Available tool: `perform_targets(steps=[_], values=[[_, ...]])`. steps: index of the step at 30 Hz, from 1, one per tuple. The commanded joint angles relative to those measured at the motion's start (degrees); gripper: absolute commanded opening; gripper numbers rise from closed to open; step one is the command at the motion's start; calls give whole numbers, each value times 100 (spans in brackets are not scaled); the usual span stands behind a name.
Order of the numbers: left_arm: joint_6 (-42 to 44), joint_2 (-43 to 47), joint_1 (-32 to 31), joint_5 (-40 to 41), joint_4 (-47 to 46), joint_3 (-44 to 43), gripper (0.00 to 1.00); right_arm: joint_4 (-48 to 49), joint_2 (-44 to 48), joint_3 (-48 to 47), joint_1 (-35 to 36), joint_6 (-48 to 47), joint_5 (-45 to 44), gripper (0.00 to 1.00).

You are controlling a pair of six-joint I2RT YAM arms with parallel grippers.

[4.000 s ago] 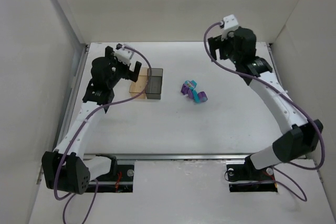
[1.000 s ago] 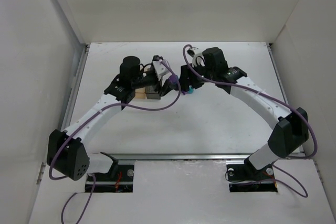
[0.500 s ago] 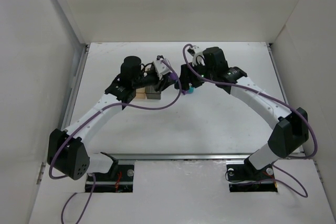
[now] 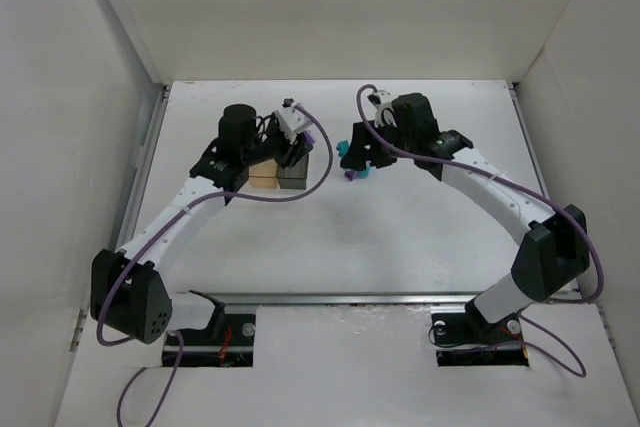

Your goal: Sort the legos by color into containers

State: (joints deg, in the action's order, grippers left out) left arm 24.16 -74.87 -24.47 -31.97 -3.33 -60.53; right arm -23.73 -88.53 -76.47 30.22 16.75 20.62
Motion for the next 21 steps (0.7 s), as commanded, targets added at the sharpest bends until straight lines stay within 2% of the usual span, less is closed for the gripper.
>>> perform_targets(steps=[1, 4, 6, 10, 11, 14, 19, 21], values=[[203, 438, 135, 226, 306, -29, 0, 227, 170, 114, -297, 512, -356, 0], [-15, 578, 135, 173, 377, 33, 0, 281, -40, 114, -297, 645, -690, 0], [-192, 579, 135, 479, 377, 86, 0, 281, -164, -8, -297, 698, -744, 0], [-693, -112, 582, 1927, 553, 33, 0, 176, -217, -70, -297, 637, -744, 0], [-772, -298, 923, 2096, 553, 33, 0, 175, -217, -70, -297, 636, -744, 0], [-1168, -947, 1338, 2256, 693, -186, 0, 175, -217, -70, -297, 583, -692, 0], [-1046, -1451, 1392, 2309, 755, -688, 2, 228, -217, -70, -297, 461, -550, 0], [-967, -1678, 1392, 2387, 755, -758, 8, 228, -217, -70, -297, 460, -550, 0]])
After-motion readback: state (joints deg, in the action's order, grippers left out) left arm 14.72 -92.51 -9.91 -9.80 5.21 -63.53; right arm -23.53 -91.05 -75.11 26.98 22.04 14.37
